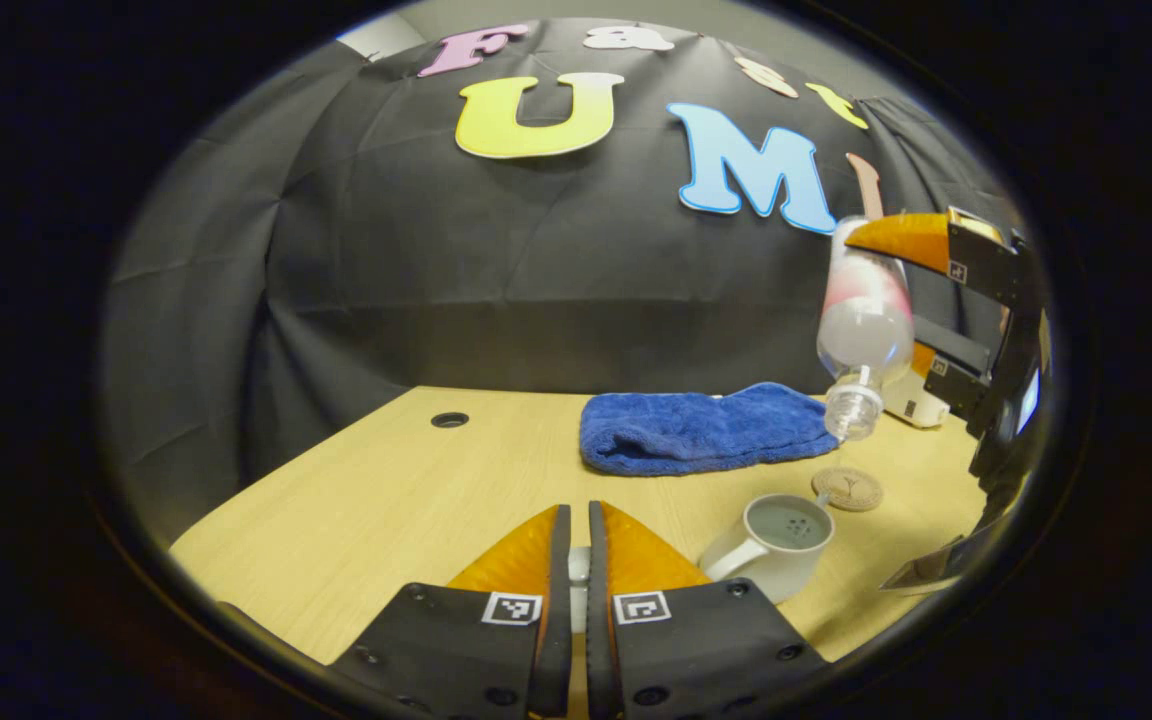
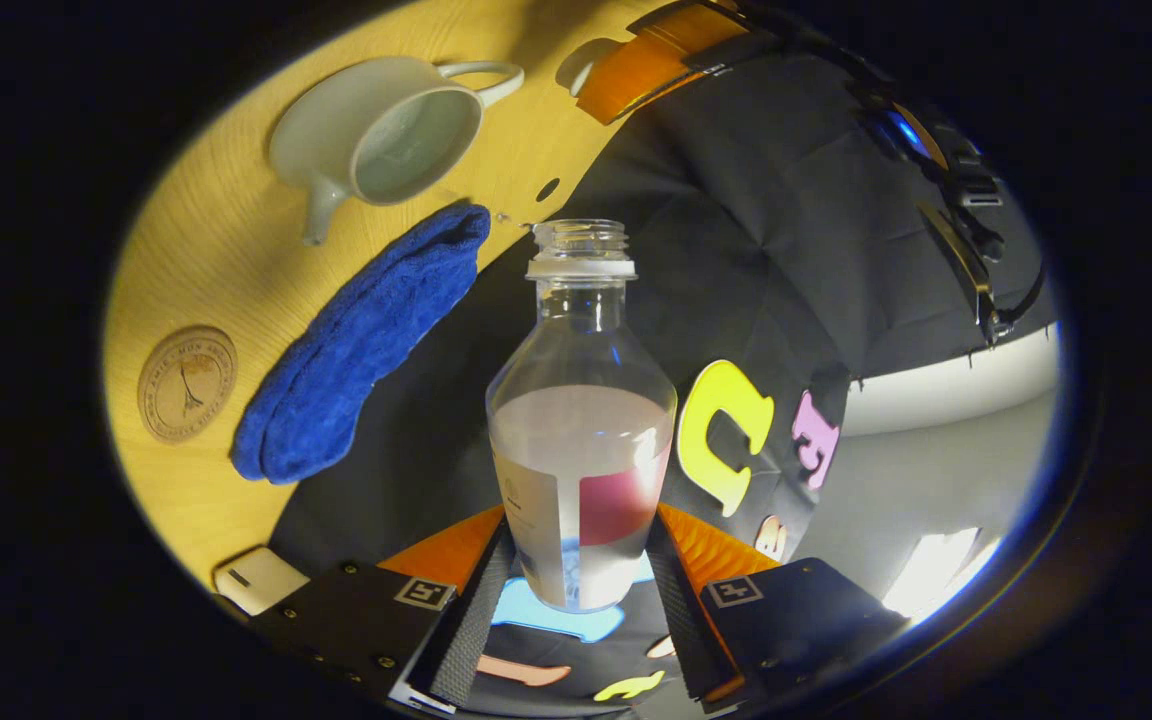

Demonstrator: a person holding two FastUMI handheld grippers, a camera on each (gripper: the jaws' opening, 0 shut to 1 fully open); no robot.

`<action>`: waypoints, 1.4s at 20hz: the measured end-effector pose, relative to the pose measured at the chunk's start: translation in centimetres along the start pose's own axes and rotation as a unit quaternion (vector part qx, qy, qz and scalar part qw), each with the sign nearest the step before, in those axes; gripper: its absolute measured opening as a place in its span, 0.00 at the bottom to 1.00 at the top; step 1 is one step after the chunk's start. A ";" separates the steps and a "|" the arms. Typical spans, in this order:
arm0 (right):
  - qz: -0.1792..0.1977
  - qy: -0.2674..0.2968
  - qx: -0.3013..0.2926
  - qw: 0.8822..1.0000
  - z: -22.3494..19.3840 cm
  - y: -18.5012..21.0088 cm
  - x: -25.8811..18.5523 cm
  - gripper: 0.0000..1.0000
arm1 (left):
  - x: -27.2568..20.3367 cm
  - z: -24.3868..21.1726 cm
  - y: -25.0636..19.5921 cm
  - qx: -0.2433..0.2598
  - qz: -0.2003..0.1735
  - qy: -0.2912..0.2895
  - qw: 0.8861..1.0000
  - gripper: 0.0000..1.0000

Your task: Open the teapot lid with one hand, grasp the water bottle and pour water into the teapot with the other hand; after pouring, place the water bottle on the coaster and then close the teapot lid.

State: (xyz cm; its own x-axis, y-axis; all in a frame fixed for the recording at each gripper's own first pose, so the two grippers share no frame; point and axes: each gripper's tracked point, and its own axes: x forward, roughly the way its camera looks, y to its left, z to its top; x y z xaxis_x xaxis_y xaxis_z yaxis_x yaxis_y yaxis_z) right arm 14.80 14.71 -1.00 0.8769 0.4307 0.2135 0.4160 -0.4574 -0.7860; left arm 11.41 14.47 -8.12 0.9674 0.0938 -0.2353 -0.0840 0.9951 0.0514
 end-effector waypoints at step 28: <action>0.307 0.081 0.752 0.578 7.9 10.8 -4.9 0.77 | 0.3 -0.2 0.0 0.000 -0.004 0.002 1.000 0.13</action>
State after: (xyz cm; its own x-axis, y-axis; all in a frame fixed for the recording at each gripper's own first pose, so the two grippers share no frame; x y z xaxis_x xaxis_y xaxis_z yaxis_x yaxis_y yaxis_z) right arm 13.14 13.80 -15.15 0.8097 0.4125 -0.4174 -0.5584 0.7601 -0.3322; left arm 11.62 14.49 -8.34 0.9673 0.0851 -0.2389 -0.0754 0.9959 0.0494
